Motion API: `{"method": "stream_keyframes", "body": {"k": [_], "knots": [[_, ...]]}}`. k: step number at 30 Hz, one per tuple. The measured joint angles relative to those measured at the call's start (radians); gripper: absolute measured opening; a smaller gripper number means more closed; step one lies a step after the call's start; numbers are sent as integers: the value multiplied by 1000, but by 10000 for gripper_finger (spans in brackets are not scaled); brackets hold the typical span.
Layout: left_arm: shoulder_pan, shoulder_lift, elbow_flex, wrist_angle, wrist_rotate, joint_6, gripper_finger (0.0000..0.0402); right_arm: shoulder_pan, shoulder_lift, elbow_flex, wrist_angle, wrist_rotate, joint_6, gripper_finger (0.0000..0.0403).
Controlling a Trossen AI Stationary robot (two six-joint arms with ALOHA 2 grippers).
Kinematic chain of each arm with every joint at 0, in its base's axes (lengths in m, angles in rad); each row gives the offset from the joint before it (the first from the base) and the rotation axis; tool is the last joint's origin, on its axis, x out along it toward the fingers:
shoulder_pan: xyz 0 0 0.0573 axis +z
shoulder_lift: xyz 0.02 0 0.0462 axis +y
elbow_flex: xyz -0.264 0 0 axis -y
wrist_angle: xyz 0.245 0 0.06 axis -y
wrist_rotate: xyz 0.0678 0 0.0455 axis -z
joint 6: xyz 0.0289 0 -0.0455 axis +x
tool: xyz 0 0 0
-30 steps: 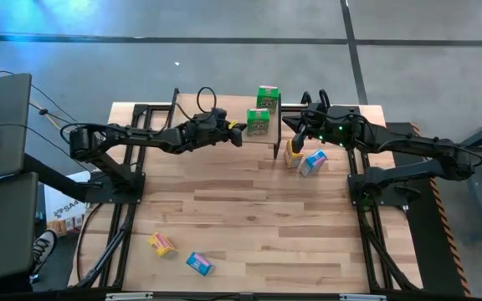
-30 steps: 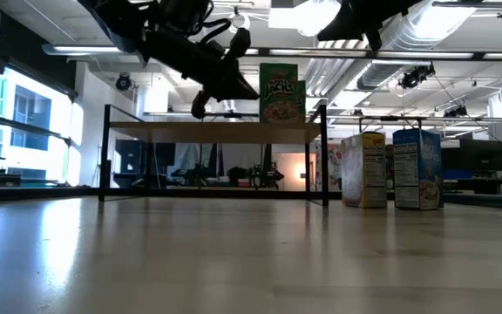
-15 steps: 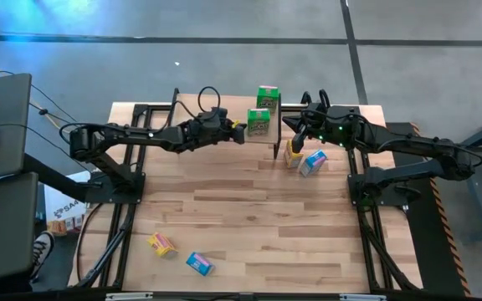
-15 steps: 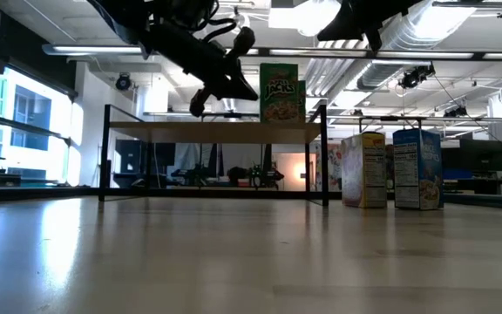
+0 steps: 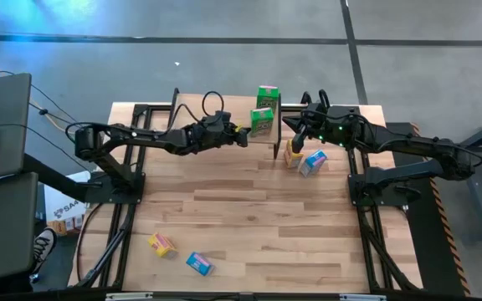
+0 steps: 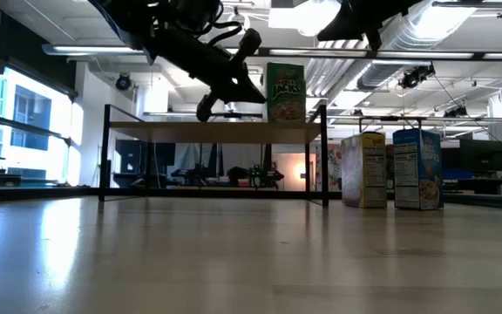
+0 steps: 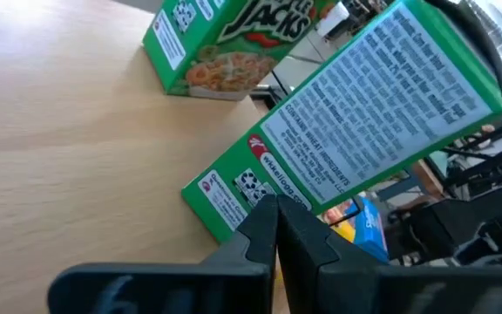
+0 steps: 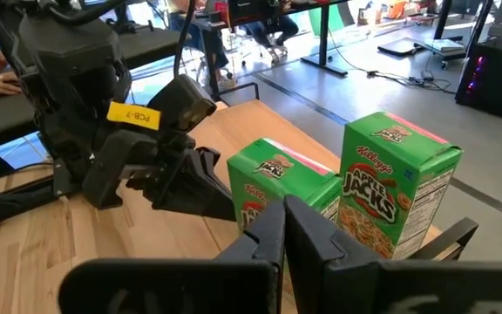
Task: Stack cereal on shelf
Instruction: Put the green cereal box on the shelf aligned with the other green cereal box
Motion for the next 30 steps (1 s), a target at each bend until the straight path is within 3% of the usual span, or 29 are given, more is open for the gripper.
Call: {"method": "stream_keyframes", "body": {"k": [30], "knots": [[58,22,0,81,-29,-20,0,0,0,0,0,-4,0,0]]}}
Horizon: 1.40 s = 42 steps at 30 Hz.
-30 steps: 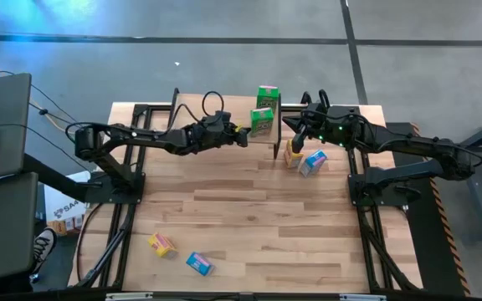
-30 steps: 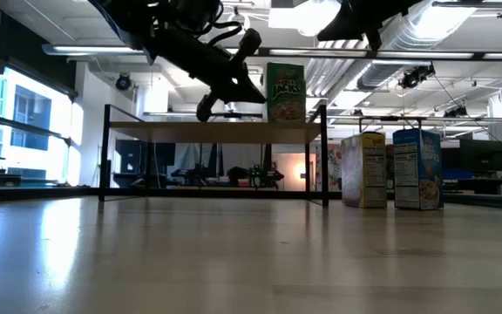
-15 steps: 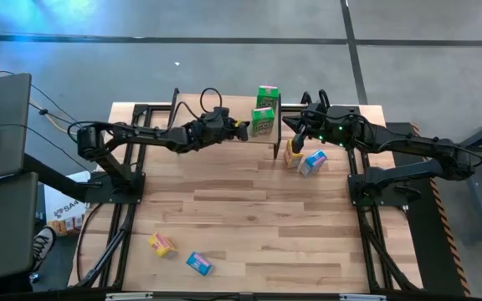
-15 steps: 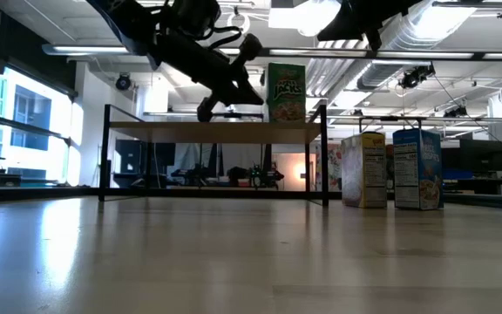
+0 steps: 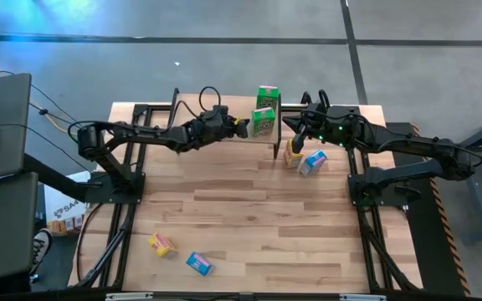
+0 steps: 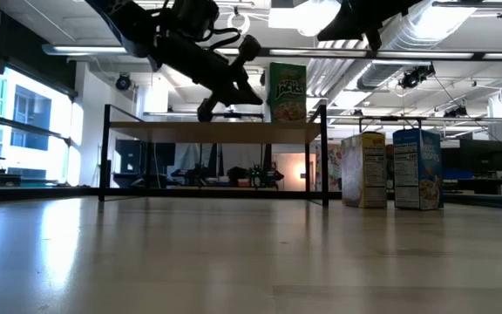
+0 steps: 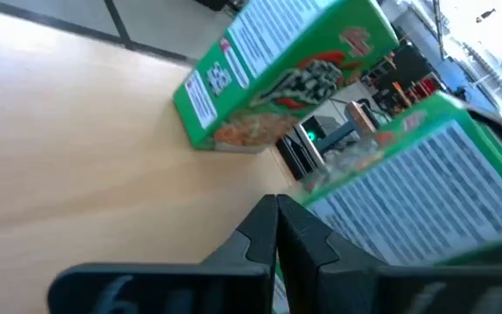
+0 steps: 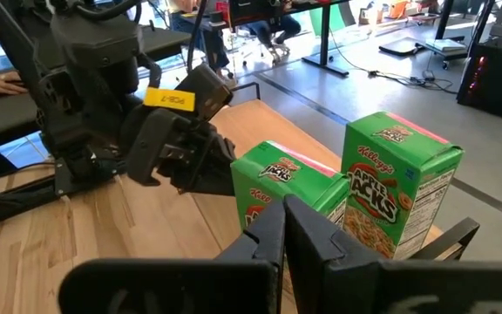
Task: Stack cereal on shelf
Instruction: Put the green cereal box on the shelf aligned with the other green cereal box
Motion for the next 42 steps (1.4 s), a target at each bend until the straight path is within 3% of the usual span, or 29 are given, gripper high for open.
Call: {"method": "stream_keyframes", "body": {"k": [7,11,18,25,31,42], "knots": [[45,-19,-2,-10,24,74,0,0,0,0,0,5,-7,0],[55,-83,-1,-100,43,125,0,-7,-2,0,-7,48,60,0],[-37,-155,-1,-251,84,150,0,-48,2,0,-147,-50,107,0],[-130,-84,-2,-178,20,66,0,-59,2,0,-171,-58,73,0],[-119,-23,-2,-85,-52,19,0,-59,2,0,-171,-61,59,0],[-50,-3,1,-31,-29,25,0,-59,2,0,-171,-76,34,0]]}}
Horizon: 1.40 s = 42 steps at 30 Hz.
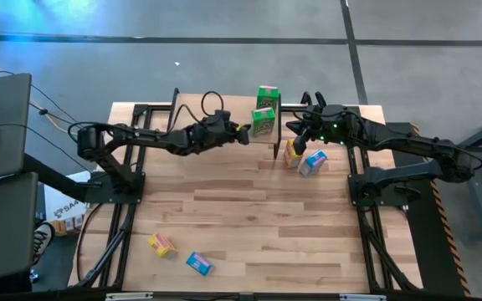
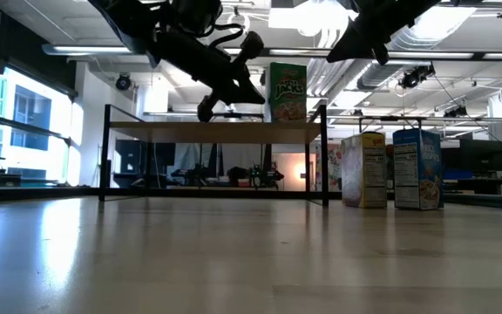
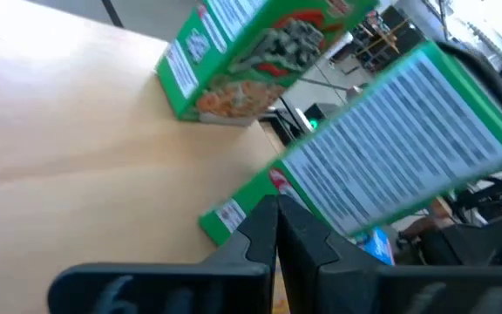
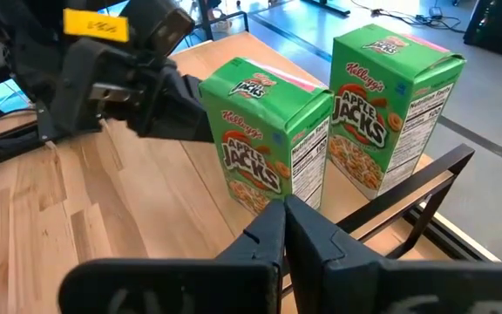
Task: Stack cereal on shelf
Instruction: Put the green cereal box on the shelf aligned with the other green cereal box
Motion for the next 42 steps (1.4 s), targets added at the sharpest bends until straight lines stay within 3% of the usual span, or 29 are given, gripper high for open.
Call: {"method": "stream_keyframes", "body": {"k": [7,13,16,21,24,32,37,42], "knots": [[33,1,0,0,37,32,0,0,0,0,1,0,1,0],[29,-21,-2,-18,57,166,0,0,0,0,1,-1,1,0],[27,-33,-2,-59,59,276,0,0,0,0,1,-1,0,0],[3,-51,-1,-37,75,614,0,0,0,0,1,-3,0,0],[-9,-50,-2,-56,80,740,0,0,0,0,1,-4,5,0],[19,-50,-2,-52,80,780,0,0,0,0,1,-7,11,0],[49,-31,-2,-22,180,783,0,0,0,0,1,-7,11,0],[56,-13,-2,14,194,787,0,0,0,0,1,-7,11,0]]}}
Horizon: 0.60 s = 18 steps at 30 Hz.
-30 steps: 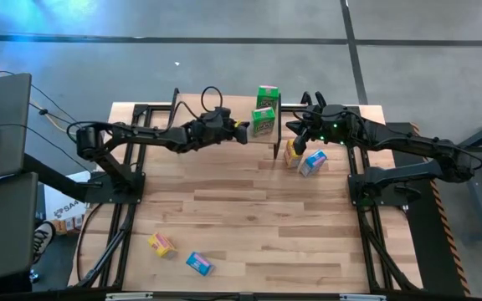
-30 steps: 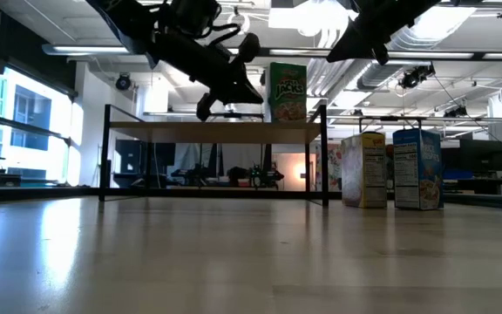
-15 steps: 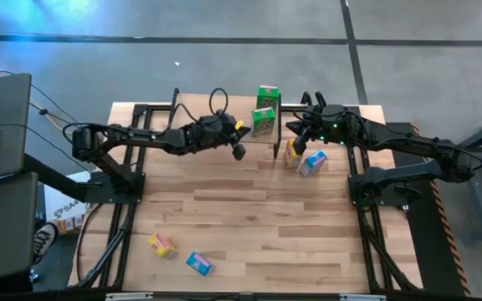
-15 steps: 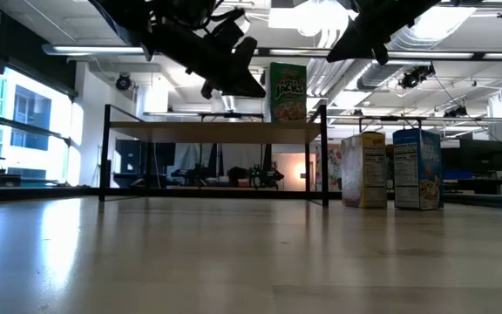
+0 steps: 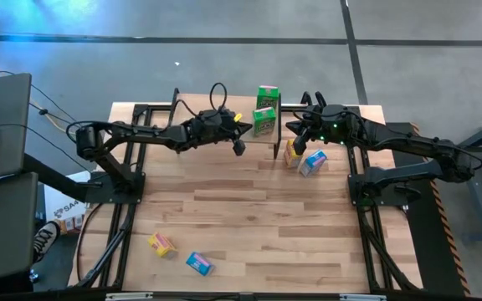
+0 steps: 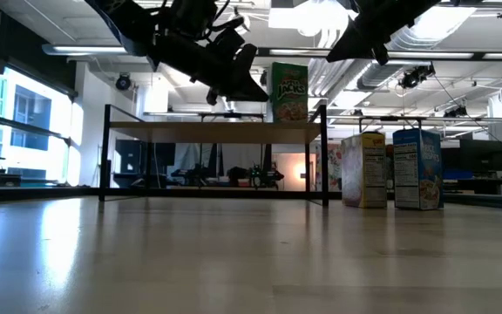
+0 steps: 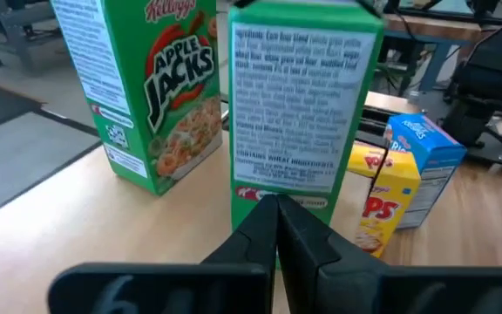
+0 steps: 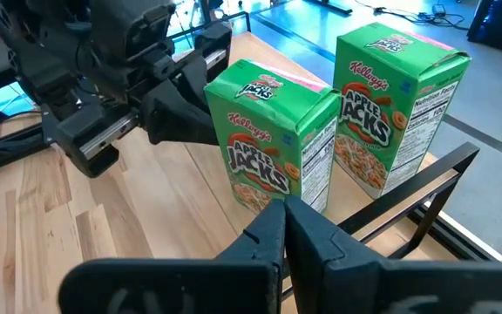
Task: Stack cereal on shelf
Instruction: Put the green cereal box on the shelf aligned with the other green cereal box
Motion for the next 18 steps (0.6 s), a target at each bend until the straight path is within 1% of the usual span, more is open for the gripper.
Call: {"method": "stream_keyframes", "body": {"k": [6,11,14,18], "knots": [[17,21,1,27,3,13,0,0,0,0,0,0,0,0],[45,50,3,96,3,3,0,0,0,0,0,1,4,0],[55,57,23,92,15,4,0,0,0,0,0,1,19,0],[56,56,61,83,23,46,0,0,0,0,2,1,23,0]]}}
